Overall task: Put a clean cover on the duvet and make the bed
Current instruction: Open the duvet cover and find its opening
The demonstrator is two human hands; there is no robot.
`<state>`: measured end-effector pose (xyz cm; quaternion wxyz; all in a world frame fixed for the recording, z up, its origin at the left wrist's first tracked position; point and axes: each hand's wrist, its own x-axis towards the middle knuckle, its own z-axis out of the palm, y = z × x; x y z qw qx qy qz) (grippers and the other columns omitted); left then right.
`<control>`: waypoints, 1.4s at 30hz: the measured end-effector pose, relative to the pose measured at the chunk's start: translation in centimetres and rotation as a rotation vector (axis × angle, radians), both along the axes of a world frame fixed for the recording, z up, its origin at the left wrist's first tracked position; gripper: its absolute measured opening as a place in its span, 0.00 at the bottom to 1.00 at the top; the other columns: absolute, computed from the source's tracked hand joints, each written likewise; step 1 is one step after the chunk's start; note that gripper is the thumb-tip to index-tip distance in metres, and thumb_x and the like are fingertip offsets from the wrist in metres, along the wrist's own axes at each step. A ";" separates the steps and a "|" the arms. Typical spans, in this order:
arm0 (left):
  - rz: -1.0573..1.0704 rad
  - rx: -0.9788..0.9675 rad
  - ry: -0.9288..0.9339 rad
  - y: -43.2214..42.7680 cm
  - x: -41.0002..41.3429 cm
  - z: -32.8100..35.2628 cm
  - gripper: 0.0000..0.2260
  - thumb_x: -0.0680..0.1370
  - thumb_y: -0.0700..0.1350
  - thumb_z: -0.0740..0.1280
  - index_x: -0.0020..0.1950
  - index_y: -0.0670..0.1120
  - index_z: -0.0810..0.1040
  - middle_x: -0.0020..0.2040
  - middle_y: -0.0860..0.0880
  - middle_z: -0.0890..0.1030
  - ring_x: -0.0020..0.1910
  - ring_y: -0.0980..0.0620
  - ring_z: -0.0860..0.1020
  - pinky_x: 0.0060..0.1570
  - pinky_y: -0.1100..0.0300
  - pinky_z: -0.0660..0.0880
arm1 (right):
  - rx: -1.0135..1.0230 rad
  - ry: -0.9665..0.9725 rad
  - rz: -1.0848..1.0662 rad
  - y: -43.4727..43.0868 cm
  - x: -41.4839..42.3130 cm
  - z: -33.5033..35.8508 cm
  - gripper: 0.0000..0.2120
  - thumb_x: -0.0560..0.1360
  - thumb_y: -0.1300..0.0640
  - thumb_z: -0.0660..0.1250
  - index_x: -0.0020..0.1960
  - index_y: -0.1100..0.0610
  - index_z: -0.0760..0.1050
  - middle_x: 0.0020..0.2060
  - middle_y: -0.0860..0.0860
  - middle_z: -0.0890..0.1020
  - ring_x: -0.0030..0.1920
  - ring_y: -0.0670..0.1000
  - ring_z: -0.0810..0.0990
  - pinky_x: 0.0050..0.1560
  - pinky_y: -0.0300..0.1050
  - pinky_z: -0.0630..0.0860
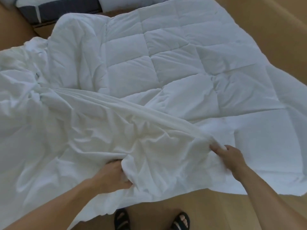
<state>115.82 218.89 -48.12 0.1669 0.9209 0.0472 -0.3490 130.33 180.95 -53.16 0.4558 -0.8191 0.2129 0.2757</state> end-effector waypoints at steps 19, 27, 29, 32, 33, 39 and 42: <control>0.328 -0.453 0.135 -12.8 11.4 1.5 0.35 0.77 0.56 0.68 0.80 0.51 0.57 0.77 0.53 0.62 0.76 0.50 0.62 0.71 0.57 0.63 | -0.479 -0.072 0.333 -1.6 -0.5 3.6 0.08 0.79 0.46 0.62 0.54 0.49 0.74 0.50 0.46 0.80 0.50 0.50 0.78 0.54 0.49 0.74; 0.217 -0.466 -0.006 -29.5 20.3 10.9 0.31 0.81 0.56 0.64 0.81 0.54 0.56 0.80 0.51 0.59 0.78 0.51 0.59 0.73 0.57 0.56 | -0.430 -0.084 0.240 -18.6 1.2 10.8 0.25 0.79 0.47 0.63 0.74 0.54 0.67 0.69 0.50 0.72 0.67 0.53 0.72 0.63 0.52 0.73; 0.162 -0.481 -0.062 -36.3 22.7 13.3 0.31 0.81 0.57 0.63 0.81 0.55 0.56 0.80 0.51 0.59 0.78 0.50 0.59 0.74 0.56 0.56 | -0.408 -0.141 0.214 -24.1 2.4 13.3 0.27 0.79 0.48 0.64 0.75 0.53 0.64 0.71 0.51 0.70 0.69 0.54 0.70 0.64 0.53 0.73; 0.065 -0.458 -0.129 -46.4 25.3 15.8 0.30 0.82 0.57 0.61 0.81 0.53 0.55 0.80 0.50 0.58 0.78 0.50 0.58 0.74 0.54 0.56 | -0.367 -0.193 0.203 -31.9 4.0 17.1 0.28 0.79 0.49 0.64 0.76 0.53 0.62 0.73 0.51 0.67 0.72 0.55 0.65 0.61 0.50 0.71; 0.016 -0.436 -0.142 -49.4 25.9 16.4 0.30 0.82 0.57 0.60 0.81 0.53 0.54 0.81 0.50 0.57 0.79 0.50 0.58 0.75 0.53 0.56 | -0.362 -0.198 0.200 -34.2 4.5 18.0 0.27 0.79 0.48 0.64 0.76 0.52 0.63 0.72 0.51 0.68 0.71 0.55 0.66 0.60 0.49 0.71; -0.261 -0.269 -0.260 -63.5 29.5 20.1 0.27 0.83 0.57 0.58 0.80 0.50 0.58 0.79 0.48 0.60 0.78 0.46 0.57 0.75 0.49 0.57 | -0.491 -0.256 0.246 -45.0 7.7 25.1 0.23 0.76 0.45 0.62 0.69 0.52 0.67 0.63 0.51 0.73 0.67 0.56 0.67 0.63 0.54 0.68; -0.353 -0.205 -0.325 -68.0 32.8 22.0 0.21 0.82 0.55 0.58 0.73 0.50 0.67 0.72 0.46 0.67 0.72 0.42 0.65 0.69 0.45 0.65 | -0.538 -0.283 0.277 -49.2 10.1 27.3 0.29 0.78 0.46 0.63 0.77 0.52 0.61 0.74 0.52 0.66 0.74 0.58 0.62 0.71 0.56 0.64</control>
